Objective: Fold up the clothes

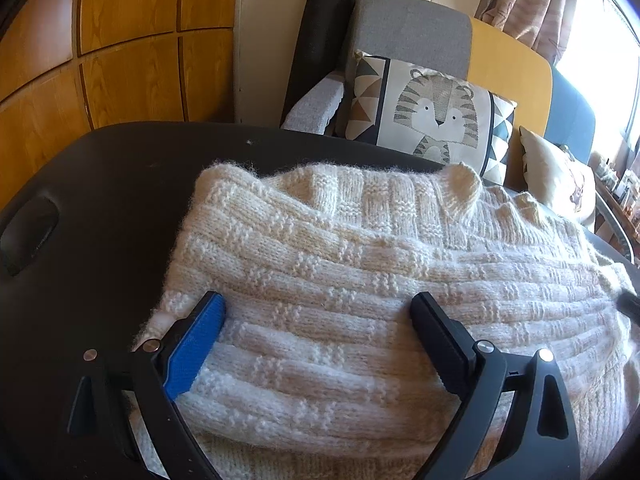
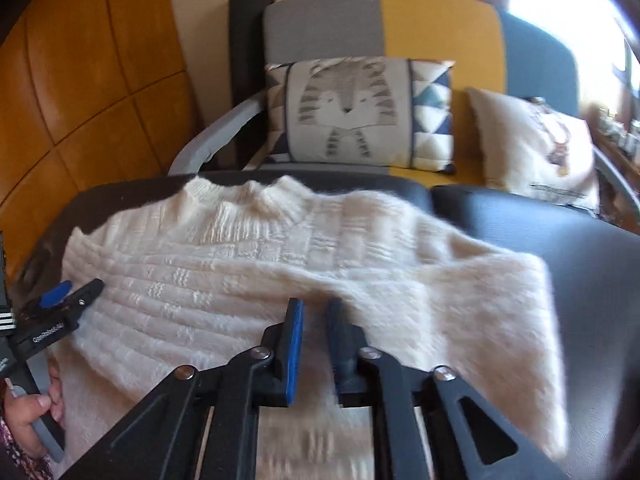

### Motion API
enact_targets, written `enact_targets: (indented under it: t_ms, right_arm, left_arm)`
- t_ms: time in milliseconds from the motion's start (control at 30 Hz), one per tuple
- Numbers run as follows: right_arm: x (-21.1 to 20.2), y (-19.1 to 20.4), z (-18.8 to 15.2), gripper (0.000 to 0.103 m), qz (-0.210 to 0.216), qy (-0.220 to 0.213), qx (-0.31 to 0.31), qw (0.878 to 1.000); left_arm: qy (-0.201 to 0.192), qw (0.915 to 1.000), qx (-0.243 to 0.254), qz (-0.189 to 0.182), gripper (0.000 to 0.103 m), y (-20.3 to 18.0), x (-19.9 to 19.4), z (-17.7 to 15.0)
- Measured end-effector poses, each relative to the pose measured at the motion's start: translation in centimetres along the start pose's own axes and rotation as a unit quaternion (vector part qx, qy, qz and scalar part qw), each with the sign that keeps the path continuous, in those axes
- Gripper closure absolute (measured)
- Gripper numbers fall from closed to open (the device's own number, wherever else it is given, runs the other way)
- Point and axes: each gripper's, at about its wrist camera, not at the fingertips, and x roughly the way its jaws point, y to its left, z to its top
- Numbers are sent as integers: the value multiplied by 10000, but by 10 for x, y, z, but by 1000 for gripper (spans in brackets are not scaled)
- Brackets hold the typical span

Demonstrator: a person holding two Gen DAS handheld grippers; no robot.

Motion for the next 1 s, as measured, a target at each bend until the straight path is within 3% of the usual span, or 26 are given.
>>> enact_targets:
  t_ms: [100,233,333,400,500,567,700,1000]
  right_arm:
    - [-37,10,-30,80,495,-14,110,9987]
    - [-56,20,-82,79,227,261,-114,9993]
    - [-62,13,-104,79,198,120,-102,9997]
    - [-62,7,-108,78,309,91,-15,9995]
    - [-59,-4,-106,77,536,40,172,9984]
    - [-58,-8,-105,77,614,8,242,9978]
    - [-57,-13,-106,77,716,-10,332,9969]
    - [-97,-45,-135,76,1025,-123,1020,9894]
  left_arm:
    - [52,10000,-12,-31,7,0,0,1]
    - [200,9998,26,-39,6,0,-1,4]
    - [421,9984,383,-37,6,-2,-17,3]
    - [281,9988,390,-30,6,2,-44,-4]
    - [75,9984,226,-508,6,8,-81,-29]
    - [-17,9978,427,-512,6,7,-96,-55]
    - [522,9946,902,21,6,3,-89,-89]
    - [247,9972,513,-483,6,28,-121,-90]
